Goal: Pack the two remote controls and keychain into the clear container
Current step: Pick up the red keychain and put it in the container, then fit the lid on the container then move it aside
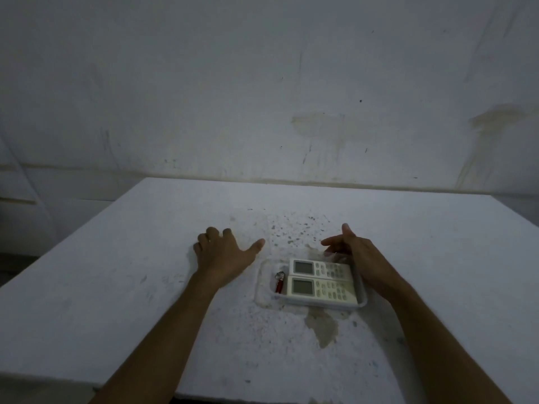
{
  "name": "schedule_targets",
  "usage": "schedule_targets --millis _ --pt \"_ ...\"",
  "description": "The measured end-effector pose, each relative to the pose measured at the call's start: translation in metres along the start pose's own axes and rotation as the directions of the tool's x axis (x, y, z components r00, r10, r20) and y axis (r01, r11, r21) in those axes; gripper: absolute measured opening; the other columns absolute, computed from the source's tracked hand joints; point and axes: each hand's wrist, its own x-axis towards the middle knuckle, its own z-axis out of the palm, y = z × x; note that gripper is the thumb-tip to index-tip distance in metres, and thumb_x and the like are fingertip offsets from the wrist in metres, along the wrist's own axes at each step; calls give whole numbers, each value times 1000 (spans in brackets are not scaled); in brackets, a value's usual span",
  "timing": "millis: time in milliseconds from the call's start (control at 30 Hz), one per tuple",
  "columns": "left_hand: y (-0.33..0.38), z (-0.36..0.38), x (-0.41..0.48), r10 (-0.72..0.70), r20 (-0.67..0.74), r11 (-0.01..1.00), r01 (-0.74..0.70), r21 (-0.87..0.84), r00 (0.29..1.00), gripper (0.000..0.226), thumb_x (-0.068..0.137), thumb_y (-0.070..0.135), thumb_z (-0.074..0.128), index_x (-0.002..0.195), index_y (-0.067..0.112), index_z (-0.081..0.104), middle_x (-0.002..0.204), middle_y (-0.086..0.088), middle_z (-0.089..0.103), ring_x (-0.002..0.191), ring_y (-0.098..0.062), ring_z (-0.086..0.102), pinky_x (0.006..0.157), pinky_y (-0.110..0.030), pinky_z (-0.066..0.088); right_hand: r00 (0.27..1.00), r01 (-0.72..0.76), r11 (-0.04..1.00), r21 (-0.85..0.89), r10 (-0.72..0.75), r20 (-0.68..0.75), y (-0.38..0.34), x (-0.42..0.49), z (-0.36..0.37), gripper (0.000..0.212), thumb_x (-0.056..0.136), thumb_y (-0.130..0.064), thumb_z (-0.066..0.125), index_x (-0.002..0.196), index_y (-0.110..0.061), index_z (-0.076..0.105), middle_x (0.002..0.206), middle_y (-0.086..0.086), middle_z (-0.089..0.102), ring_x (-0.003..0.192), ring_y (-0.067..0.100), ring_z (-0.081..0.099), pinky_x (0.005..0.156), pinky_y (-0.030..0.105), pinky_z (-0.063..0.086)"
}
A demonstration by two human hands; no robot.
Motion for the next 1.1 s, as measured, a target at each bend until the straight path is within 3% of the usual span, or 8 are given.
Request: schedule_targets --millis 233,367,500,633,733,867,1000,1100 --pt "49 -4 23 -96 153 995 89 54 983 129 69 93 46 154 0 21 157 -30 21 144 -45 21 118 -50 19 1000 0 997 -77 1 13 -5 -3 8 65 105 -56 20 109 -27 78 99 -9 78 95 9 72 86 24 52" --pt "60 -6 35 -76 163 996 67 61 984 116 68 78 69 147 0 37 148 -29 34 135 -43 35 109 -45 31 1000 2 998 -68 -2 -4 -2 -3 6 58 105 -54 27 109 -26 78 97 -8 79 91 6 73 87 24 55" --pt "47 -12 35 94 -9 975 -94 -203 995 111 61 80 70 143 9 46 144 -21 44 133 -38 41 107 -48 40 1000 16 996 -93 -18 -17 -2 -4 6 51 106 -49 32 108 -25 77 94 -7 79 86 6 73 84 24 56" --pt "35 -24 26 287 -82 719 -271 -640 954 107 53 81 68 142 22 54 147 -6 50 130 -20 49 103 -38 44 989 36 965 -261 -72 -131 -9 -4 4 37 105 -45 43 104 -28 76 88 -11 76 75 2 70 77 25 56" --pt "36 -33 11 522 30 507 -282 -814 852 81 65 66 75 134 26 65 140 0 62 128 -15 56 111 -42 42 954 77 944 -322 -164 -252 -15 -7 3 26 101 -44 53 119 -29 66 100 -11 72 82 0 67 77 27 60" --pt "42 -35 -2 669 117 235 -59 -970 734 61 75 34 74 128 5 68 130 -19 68 125 -41 60 107 -50 48 919 236 953 -191 -283 -277 -24 -10 -2 61 95 -51 58 150 -33 39 132 -15 56 102 -2 64 76 14 50" --pt "49 -34 -12 772 244 235 93 -968 587 81 74 52 76 135 1 61 139 -25 59 130 -43 53 109 -51 39 896 357 931 -78 -365 -252 -35 -12 -3 63 100 -48 50 156 -41 23 159 -12 37 129 0 51 95 17 45" --pt "53 -36 -16 824 341 265 224 -938 452 89 81 56 68 145 -2 49 150 -25 48 142 -41 42 117 -45 33 870 407 908 -101 -418 -259 -43 -18 -7 44 103 -39 48 146 -27 45 147 -8 54 125 -2 55 97 21 50"
